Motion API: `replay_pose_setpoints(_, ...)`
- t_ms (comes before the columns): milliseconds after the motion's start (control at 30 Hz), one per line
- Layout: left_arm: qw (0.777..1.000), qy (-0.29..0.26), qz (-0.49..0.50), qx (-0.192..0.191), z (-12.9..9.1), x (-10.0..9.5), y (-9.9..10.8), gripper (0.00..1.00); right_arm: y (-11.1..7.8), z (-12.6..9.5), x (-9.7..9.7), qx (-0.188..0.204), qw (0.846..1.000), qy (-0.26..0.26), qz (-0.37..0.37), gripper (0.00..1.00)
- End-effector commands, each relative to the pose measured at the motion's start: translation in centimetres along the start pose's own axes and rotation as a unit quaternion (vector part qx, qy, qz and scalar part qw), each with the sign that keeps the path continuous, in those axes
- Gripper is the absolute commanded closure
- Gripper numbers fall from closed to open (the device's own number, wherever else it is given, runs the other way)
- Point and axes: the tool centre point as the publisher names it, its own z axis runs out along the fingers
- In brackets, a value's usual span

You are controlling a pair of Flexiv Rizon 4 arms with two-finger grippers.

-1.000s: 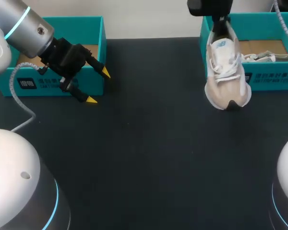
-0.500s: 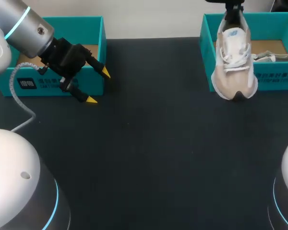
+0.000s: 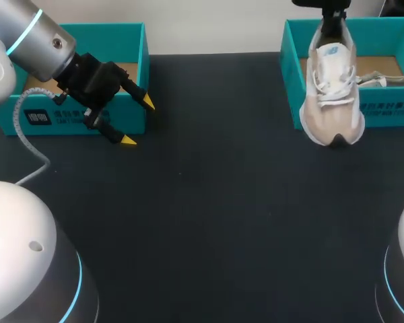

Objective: Take the shoe out of the shoebox, open the shoe tongue, remove and reinsert the insole, then place the shoe into the shoebox

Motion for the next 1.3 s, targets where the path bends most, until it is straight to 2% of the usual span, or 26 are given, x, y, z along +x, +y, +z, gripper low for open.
replay_pose_setpoints(33, 1.000, 0.001, 0.000, -0.001, 0.0, 0.0, 0.0, 0.00, -0.7, -0.1, -2.1, 0.006, 1.000, 0.007, 0.026, 1.00)
replay_pose_setpoints(233, 1.000, 0.001, 0.000, -0.001, 0.0, 0.0, 0.0, 0.00, -2.3, 1.5, -6.4, 0.013, 0.999, 0.021, 0.023, 1.00)
replay_pose_setpoints(433, 1.000, 0.001, 0.000, -0.001, 0.0, 0.0, 0.0, 0.00, -4.2, 3.5, -11.2, -0.002, 1.000, 0.020, 0.022, 1.00)
replay_pose_setpoints(633, 1.000, 0.001, 0.000, -0.001, 0.0, 0.0, 0.0, 0.00, -5.1, 5.5, -15.4, -0.008, 0.999, 0.038, 0.007, 1.00)
replay_pose_setpoints(800, 1.000, 0.001, 0.000, -0.001, 0.0, 0.0, 0.0, 0.00, -5.4, 7.6, -18.1, -0.003, 0.997, 0.071, -0.011, 1.00)
replay_pose_setpoints(1000, 1.000, 0.001, 0.000, -0.001, 0.0, 0.0, 0.0, 0.00, -5.5, 9.6, -21.2, -0.004, 0.997, 0.076, -0.017, 1.00)
replay_pose_setpoints(1300, 1.000, 0.001, 0.000, -0.001, 0.0, 0.0, 0.0, 0.00, -6.6, 13.3, -25.4, 0.023, 0.995, 0.096, -0.016, 1.00)
